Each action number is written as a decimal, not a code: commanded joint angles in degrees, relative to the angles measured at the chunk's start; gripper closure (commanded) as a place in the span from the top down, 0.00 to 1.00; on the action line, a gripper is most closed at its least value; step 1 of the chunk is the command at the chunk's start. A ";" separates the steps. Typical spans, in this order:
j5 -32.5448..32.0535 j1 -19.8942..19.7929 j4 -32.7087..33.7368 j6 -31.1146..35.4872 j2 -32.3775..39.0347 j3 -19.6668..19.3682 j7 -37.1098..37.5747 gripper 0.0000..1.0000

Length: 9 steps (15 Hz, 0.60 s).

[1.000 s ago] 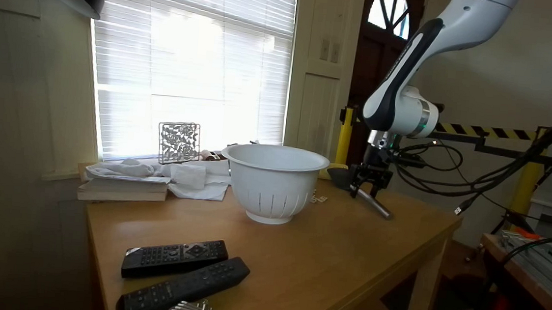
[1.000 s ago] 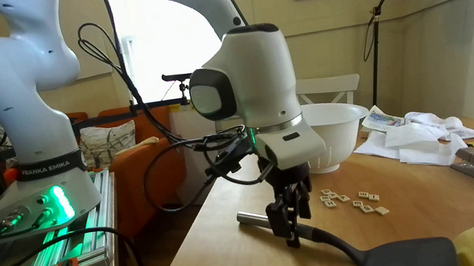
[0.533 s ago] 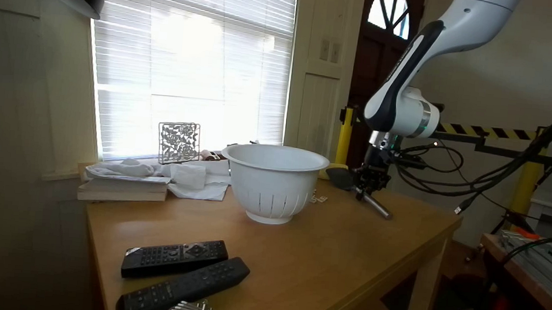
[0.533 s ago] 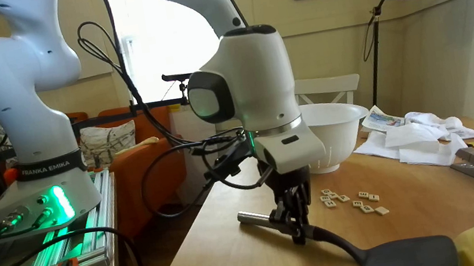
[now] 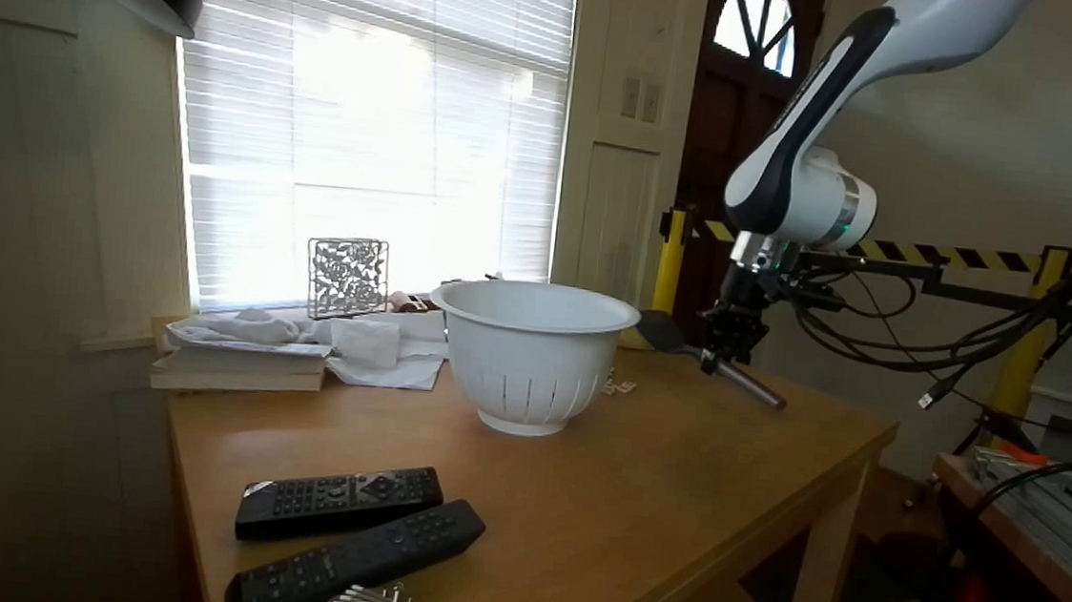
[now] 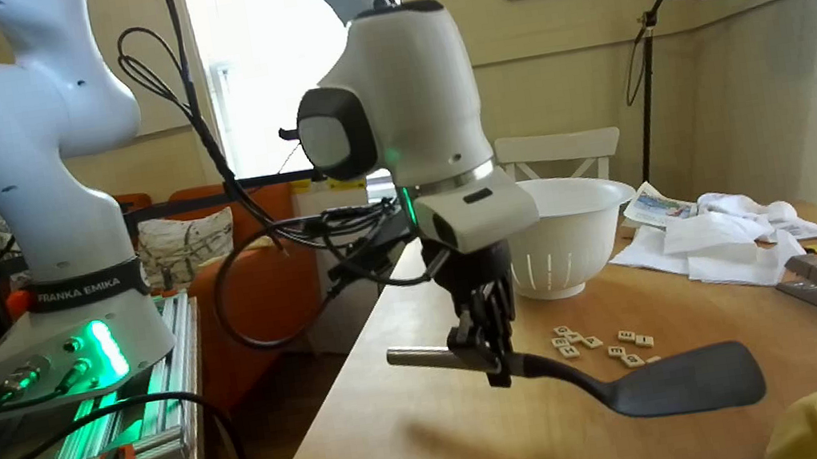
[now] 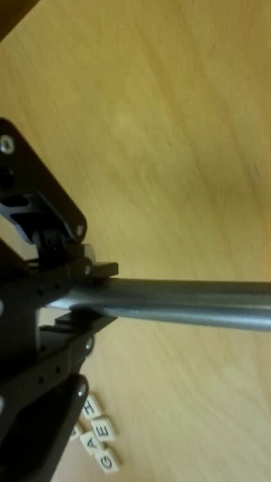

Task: Use the spatula to stir in the white bowl

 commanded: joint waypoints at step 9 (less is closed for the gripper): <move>-8.73 13.31 -4.64 -41.12 -31.15 -13.21 0.47 0.06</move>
